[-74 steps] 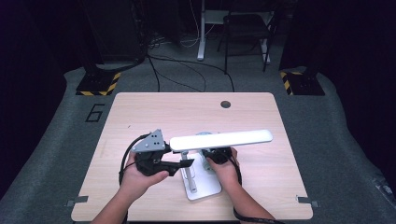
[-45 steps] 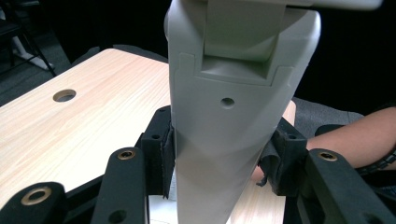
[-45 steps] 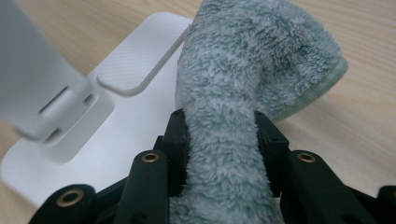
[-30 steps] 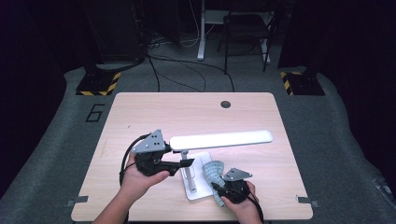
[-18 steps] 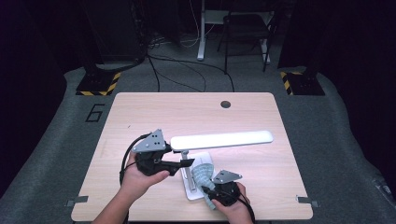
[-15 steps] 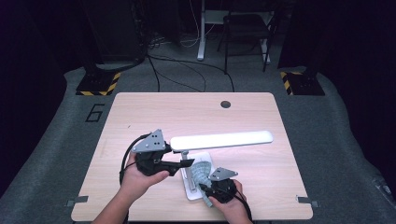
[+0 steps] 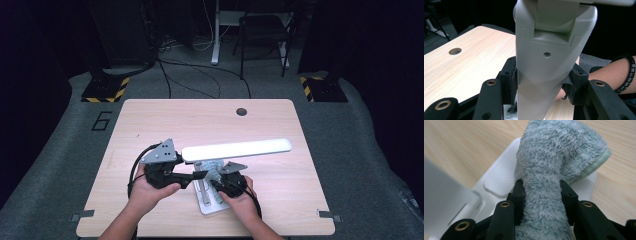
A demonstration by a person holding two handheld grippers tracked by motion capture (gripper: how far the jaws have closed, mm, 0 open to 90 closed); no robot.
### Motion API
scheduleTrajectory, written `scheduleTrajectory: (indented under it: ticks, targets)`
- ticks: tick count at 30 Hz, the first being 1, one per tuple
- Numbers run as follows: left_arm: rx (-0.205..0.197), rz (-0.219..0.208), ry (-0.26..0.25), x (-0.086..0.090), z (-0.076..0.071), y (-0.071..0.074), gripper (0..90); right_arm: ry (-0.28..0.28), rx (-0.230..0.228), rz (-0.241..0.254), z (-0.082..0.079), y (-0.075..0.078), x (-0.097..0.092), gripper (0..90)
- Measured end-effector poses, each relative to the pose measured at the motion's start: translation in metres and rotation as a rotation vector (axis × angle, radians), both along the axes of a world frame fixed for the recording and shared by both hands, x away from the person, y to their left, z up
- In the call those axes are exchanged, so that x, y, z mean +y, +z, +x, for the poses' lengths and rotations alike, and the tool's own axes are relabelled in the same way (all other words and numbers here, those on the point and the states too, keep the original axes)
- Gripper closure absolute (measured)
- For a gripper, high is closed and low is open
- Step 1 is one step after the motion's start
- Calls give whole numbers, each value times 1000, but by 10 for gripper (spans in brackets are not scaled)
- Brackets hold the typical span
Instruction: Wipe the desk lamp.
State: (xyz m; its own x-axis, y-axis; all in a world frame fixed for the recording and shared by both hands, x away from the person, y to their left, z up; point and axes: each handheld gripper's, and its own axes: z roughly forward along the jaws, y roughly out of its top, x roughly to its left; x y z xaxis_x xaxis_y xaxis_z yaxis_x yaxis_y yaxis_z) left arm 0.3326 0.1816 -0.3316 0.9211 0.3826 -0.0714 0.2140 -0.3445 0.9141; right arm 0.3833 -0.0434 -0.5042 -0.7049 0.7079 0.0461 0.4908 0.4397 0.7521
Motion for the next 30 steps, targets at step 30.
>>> scheduleTrajectory:
  ticks: [30]
  targets:
    - [-4,-16,11,0,1,-1,517,-111,1,9,49,1,5,639]
